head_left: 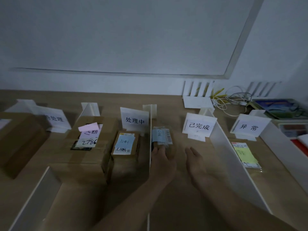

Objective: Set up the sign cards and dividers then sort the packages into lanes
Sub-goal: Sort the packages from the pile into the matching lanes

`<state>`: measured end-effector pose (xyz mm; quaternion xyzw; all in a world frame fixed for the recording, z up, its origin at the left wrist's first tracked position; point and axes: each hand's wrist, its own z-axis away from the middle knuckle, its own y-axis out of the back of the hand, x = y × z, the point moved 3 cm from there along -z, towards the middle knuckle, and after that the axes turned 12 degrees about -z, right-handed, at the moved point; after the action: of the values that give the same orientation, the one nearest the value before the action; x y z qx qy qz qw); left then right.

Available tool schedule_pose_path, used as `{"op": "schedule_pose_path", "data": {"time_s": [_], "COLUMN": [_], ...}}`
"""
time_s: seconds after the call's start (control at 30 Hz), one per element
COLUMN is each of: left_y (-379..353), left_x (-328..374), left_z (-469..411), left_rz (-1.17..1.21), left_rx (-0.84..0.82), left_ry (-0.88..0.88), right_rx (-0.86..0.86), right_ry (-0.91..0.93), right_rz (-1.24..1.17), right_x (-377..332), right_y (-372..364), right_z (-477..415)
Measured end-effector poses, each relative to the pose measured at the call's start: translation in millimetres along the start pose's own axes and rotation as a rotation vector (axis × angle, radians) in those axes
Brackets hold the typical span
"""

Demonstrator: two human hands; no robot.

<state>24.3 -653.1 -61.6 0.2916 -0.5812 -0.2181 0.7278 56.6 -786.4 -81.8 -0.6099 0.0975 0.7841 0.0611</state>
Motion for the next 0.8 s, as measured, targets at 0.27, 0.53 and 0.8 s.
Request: {"op": "schedule_pose_path", "data": {"time_s": [0.27, 0.53, 0.8], "left_y": [81.2, 161.3, 216.6], "left_x": [2.9, -10.0, -16.8], "left_z": [75.5, 139.8, 247.3], "left_rz": [0.122, 0.078, 0.152], "left_rx": [0.017, 0.219, 0.375], "left_ry": [-0.009, 0.035, 0.074], "right_rx": [0.060, 0.003, -0.126], "right_ry": [0.084, 0.172, 0.201], "right_rz": [0.197, -0.016, -0.169], "right_x": [-63.9, -112.1, -130.4], "right_y": [8.3, -7.3, -16.6], "right_z": [82.7, 165.0, 241.7]}}
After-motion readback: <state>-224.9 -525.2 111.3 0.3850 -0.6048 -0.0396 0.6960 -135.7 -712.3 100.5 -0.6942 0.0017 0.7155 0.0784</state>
